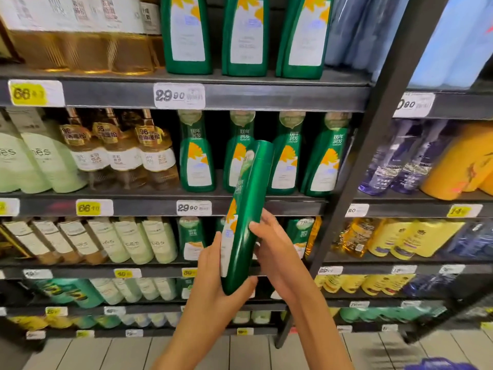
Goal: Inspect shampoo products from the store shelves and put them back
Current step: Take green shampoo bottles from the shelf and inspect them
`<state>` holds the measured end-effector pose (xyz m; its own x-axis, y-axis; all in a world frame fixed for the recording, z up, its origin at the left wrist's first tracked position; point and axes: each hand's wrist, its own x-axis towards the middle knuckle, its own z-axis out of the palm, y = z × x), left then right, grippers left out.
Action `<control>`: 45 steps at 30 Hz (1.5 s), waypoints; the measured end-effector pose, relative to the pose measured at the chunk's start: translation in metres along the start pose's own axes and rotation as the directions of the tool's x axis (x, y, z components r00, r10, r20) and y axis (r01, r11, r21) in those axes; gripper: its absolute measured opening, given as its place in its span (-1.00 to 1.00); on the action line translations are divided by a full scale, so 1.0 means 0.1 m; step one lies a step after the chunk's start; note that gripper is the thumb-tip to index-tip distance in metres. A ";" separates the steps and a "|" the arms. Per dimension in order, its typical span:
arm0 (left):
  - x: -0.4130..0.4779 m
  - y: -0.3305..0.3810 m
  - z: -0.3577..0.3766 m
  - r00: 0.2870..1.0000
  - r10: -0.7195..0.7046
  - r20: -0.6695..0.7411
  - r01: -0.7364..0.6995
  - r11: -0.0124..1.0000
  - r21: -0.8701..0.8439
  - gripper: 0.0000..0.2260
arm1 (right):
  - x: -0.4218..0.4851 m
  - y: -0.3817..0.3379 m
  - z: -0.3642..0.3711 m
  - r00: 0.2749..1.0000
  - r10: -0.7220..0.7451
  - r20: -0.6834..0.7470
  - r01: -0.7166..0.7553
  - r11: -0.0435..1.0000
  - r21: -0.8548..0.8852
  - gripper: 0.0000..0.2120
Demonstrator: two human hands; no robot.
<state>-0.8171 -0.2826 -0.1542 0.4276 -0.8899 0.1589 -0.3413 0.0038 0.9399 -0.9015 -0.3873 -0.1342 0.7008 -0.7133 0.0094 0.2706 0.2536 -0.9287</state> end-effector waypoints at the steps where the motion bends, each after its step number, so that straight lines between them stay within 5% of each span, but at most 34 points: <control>1: -0.01 -0.01 -0.08 0.996 -0.077 0.044 0.082 0.986 -0.145 -0.37 | 0.01 -0.01 -0.03 1.000 -0.002 -0.001 0.002 1.000 -0.020 -0.49; 3: -0.04 -0.10 -0.21 0.963 -0.208 0.169 0.256 0.900 -0.353 -0.45 | 0.02 -0.03 -0.08 1.000 0.017 0.023 -0.017 1.000 -0.006 -0.46; 9: 0.01 -0.23 -0.10 0.884 -0.365 0.293 0.468 0.690 -0.552 -0.50 | 0.11 0.00 -0.21 0.997 0.072 -0.012 -0.071 0.996 0.058 -0.76; 12: 0.01 -0.23 -0.17 0.927 -0.304 0.220 0.375 0.786 -0.492 -0.64 | 0.13 0.03 -0.21 0.994 0.090 -0.061 -0.089 0.996 0.018 -0.77; 14: -0.03 -0.23 -0.26 0.969 -0.214 0.124 0.244 0.909 -0.338 -0.68 | 0.14 0.05 -0.17 0.993 0.070 -0.092 -0.074 0.997 -0.038 -0.77; 16: -0.05 -0.21 -0.25 0.984 -0.153 0.088 0.154 0.988 -0.007 -0.45 | 0.16 0.08 -0.14 0.992 0.044 -0.121 -0.057 0.993 -0.107 -0.81; 18: -0.03 -0.18 -0.08 0.995 -0.093 0.030 0.069 0.888 0.454 -0.16 | 0.16 0.12 -0.07 0.991 0.039 -0.127 -0.061 0.983 -0.176 -0.80; 20: -0.04 -0.19 0.15 0.995 -0.058 -0.076 0.092 0.794 0.601 -0.03 | 0.16 0.16 -0.02 0.991 0.040 -0.131 -0.068 0.974 -0.215 -0.71; 22: -0.02 -0.23 0.22 0.987 -0.077 -0.141 0.130 0.898 0.421 -0.19 | 0.15 0.13 -0.02 0.990 0.020 -0.138 -0.053 0.969 -0.242 -0.71; 24: 0.04 -0.27 0.08 0.987 -0.159 -0.023 0.160 0.986 0.048 -0.38 | 0.14 0.05 -0.10 0.990 0.022 -0.136 -0.059 0.959 -0.277 -0.75; 26: 0.05 -0.30 -0.11 0.935 -0.279 0.219 0.338 0.888 -0.311 -0.38 | 0.14 -0.01 -0.22 0.988 0.092 -0.120 -0.126 0.940 -0.318 -0.55; 28: 0.01 -0.33 -0.19 0.874 -0.296 0.386 0.464 0.745 -0.479 -0.33 | 0.13 0.00 -0.26 0.979 0.204 -0.027 -0.204 0.936 -0.287 -0.44; 30: 0.02 -0.33 -0.18 0.860 -0.274 0.431 0.479 0.725 -0.495 -0.37 | 0.12 0.08 -0.20 0.970 0.239 0.029 -0.228 0.950 -0.212 -0.53; 34: 0.09 -0.31 -0.15 0.871 -0.315 0.378 0.466 0.773 -0.430 -0.49 | 0.15 0.19 -0.12 0.990 0.121 -0.079 -0.129 0.986 -0.108 -0.89; 38: 0.10 -0.33 -0.16 0.946 -0.272 0.174 0.320 0.867 -0.383 -0.52 | 0.17 0.25 -0.11 0.993 0.092 -0.068 -0.099 0.990 -0.105 -0.74; 45: 0.03 -0.50 -0.15 0.962 -0.206 0.181 0.271 0.818 -0.507 -0.59 | -0.02 0.52 -0.23 0.952 0.261 0.159 -0.207 0.934 -0.290 -0.43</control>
<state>-0.7861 -0.2788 -0.1961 0.3297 -0.9393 -0.0955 0.2607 -0.0067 0.9654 -0.9043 -0.3883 -0.1908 0.8429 -0.5091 -0.1743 -0.0840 0.1955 -0.9771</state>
